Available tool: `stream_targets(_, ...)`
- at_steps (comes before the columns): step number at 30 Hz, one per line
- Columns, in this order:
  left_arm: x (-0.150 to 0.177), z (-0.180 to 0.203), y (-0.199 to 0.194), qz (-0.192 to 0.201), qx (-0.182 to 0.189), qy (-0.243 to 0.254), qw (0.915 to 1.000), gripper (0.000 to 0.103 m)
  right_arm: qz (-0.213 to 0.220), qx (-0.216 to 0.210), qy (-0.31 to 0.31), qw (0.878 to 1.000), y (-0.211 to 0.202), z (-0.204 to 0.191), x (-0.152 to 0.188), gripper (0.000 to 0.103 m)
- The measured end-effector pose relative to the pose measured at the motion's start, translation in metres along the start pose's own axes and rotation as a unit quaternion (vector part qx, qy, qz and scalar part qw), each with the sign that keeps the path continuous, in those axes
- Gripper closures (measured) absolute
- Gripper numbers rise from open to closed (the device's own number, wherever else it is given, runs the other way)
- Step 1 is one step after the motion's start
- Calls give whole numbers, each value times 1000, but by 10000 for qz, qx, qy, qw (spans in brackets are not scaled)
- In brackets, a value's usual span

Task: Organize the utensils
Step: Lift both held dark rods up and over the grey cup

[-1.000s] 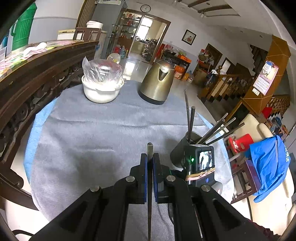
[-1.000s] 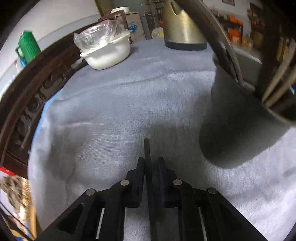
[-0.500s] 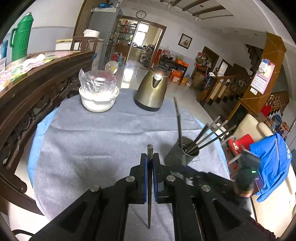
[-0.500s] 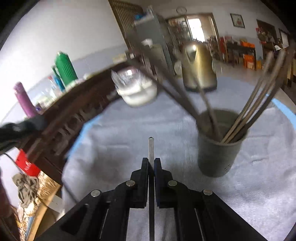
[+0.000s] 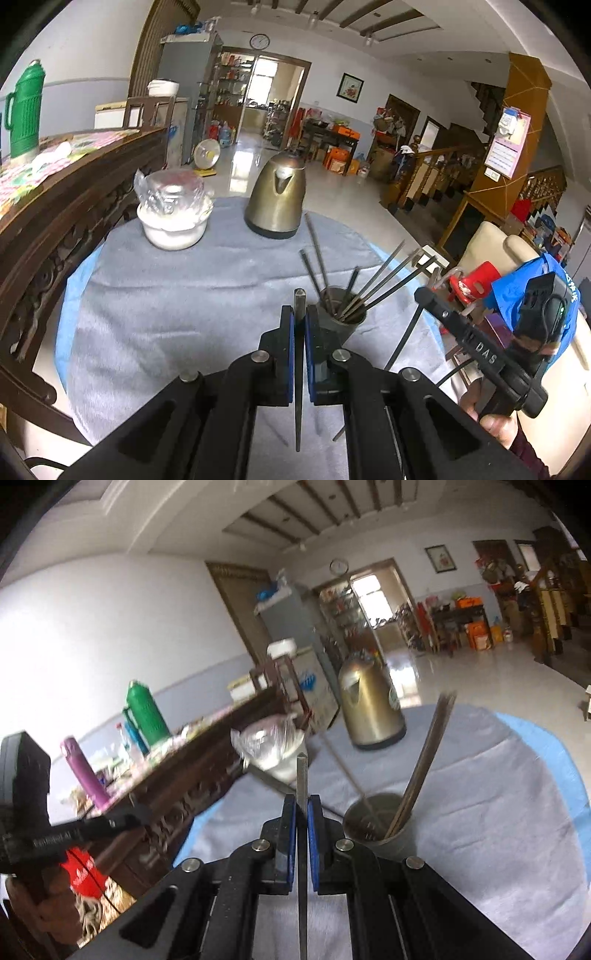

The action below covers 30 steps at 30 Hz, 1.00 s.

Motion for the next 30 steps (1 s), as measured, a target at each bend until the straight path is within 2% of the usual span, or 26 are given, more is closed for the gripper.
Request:
stream_targets(10, -33, 48, -7, 293, 231, 266, 9990, 97, 603, 298, -138, 9976, -22, 14, -58, 97)
stream_targets(21, -105, 108, -10, 1061, 586, 299, 9922, 97, 1272, 1050, -630, 9843, -27, 28, -134, 97)
stream_targets(26, -124, 123, 6, 1461, 478, 261, 9878, 97, 1478, 1393, -756, 9762, -16, 33, -152, 97)
stream_targets(30, -124, 125, 30, 1522, 226, 286, 9877, 97, 1426, 1592, -722, 9742, 3, 39, -147, 97)
Point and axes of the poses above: each gripper's, at about its wrist camera, not at the fingertips, and y roughly the way its jaws point, z to its right, x to its underside, the point moved 9 cm from there along y, roughly the way its jaws point, and after that the axes turned 15 degrees about -y, right-handed, at the moved point
